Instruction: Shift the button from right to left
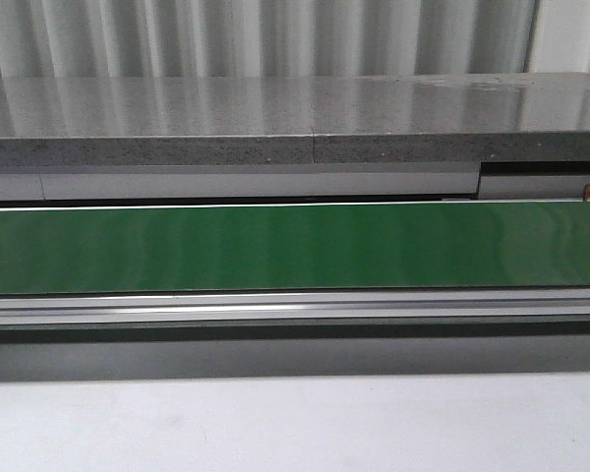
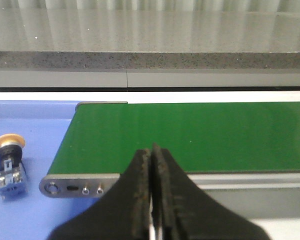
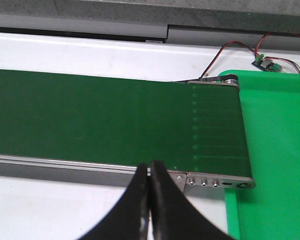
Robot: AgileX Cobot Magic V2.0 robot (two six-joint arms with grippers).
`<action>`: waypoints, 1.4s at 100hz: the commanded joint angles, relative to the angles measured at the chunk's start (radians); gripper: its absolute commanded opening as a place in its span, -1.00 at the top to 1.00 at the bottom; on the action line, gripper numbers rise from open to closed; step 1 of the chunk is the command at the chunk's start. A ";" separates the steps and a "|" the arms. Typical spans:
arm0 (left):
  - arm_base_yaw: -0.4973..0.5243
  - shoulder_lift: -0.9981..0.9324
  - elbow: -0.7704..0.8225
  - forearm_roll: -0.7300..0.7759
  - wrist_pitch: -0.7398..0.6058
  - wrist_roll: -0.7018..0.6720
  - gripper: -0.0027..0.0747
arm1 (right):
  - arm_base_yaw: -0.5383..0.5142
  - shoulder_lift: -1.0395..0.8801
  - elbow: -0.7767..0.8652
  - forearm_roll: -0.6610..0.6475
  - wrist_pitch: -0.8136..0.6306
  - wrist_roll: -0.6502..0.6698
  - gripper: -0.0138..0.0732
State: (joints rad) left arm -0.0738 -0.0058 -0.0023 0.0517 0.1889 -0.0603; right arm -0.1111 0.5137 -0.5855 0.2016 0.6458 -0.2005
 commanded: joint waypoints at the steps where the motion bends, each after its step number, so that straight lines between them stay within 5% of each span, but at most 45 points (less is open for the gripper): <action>1: -0.008 -0.030 0.026 0.004 -0.159 0.001 0.98 | 0.002 0.004 -0.027 0.002 -0.070 -0.009 0.84; 111: -0.008 -0.030 0.026 0.006 -0.154 0.001 0.98 | 0.002 0.004 -0.027 0.002 -0.067 -0.009 0.84; 140: -0.008 -0.030 0.026 0.006 -0.154 0.001 0.98 | 0.050 -0.060 0.083 -0.028 -0.252 -0.004 0.84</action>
State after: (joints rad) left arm -0.0738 -0.0058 -0.0023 0.0580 0.1226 -0.0581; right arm -0.0843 0.4842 -0.5183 0.1896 0.5355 -0.2005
